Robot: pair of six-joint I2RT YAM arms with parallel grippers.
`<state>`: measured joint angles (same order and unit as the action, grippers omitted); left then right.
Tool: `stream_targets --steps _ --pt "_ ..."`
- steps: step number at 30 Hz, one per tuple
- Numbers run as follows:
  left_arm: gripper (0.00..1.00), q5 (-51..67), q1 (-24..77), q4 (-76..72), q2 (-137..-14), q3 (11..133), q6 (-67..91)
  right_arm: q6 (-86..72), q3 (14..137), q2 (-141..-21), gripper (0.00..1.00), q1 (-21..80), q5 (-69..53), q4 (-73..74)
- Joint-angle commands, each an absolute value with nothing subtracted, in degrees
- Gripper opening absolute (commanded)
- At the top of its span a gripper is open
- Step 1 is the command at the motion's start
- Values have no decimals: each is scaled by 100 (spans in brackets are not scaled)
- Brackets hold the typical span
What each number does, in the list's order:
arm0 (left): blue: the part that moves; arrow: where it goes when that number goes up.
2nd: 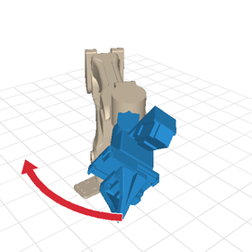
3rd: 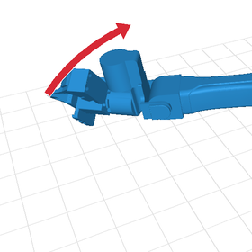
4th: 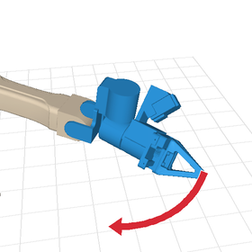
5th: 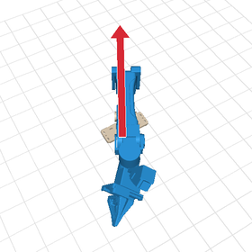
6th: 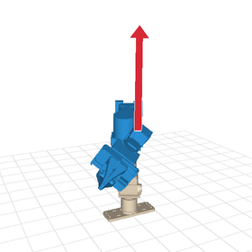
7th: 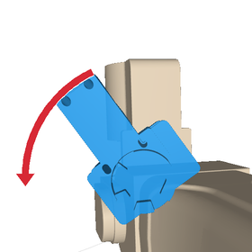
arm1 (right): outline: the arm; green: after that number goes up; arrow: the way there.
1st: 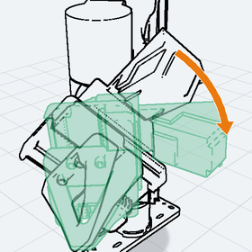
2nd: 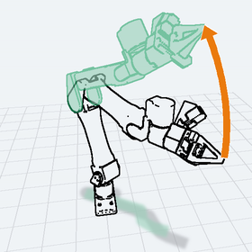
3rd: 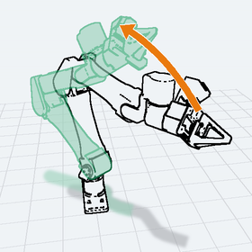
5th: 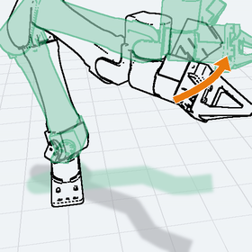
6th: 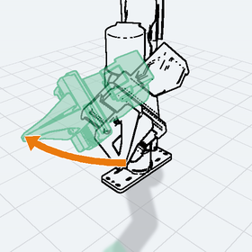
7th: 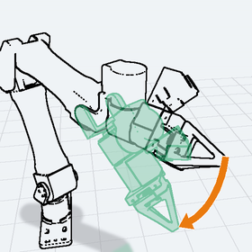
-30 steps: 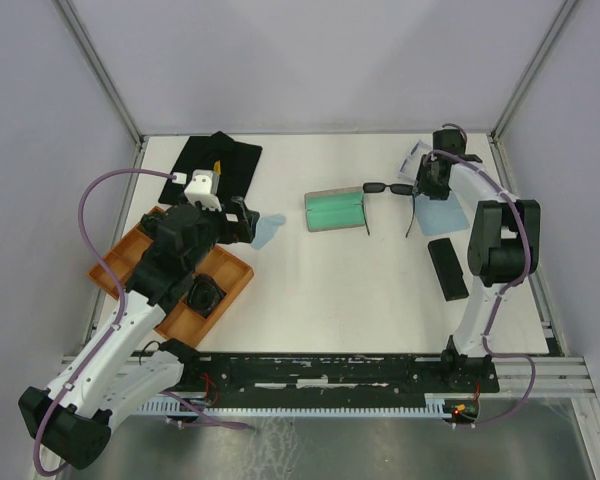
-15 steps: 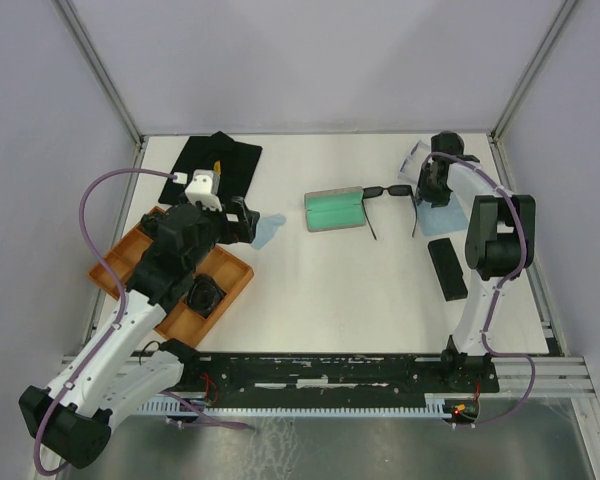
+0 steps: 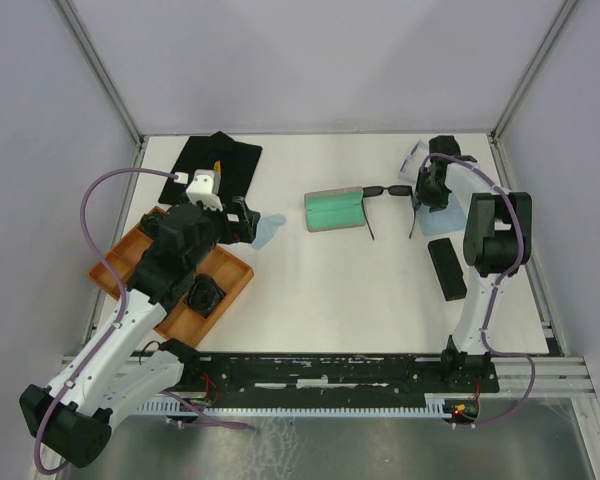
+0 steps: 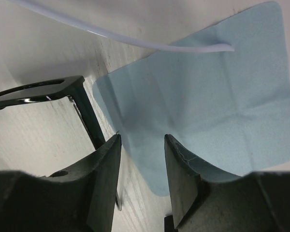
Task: Organize the sunglasses
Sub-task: Move the glasses cleaning cloth to the center of the board.
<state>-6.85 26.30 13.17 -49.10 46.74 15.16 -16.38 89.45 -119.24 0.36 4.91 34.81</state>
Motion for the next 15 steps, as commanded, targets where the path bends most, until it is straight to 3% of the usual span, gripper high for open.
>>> stream_targets --steps 1,9,15 --pt "99 -574 2589 1042 -4903 4680 1679 -1486 9298 -12201 49 87 389 3679" --pt "99 -605 2586 1051 -4880 4684 1670 -1409 9548 -12486 49 153 529 4022" --pt "99 -606 2588 1051 -4879 4683 1670 -1389 9635 -12724 35 154 724 4334"
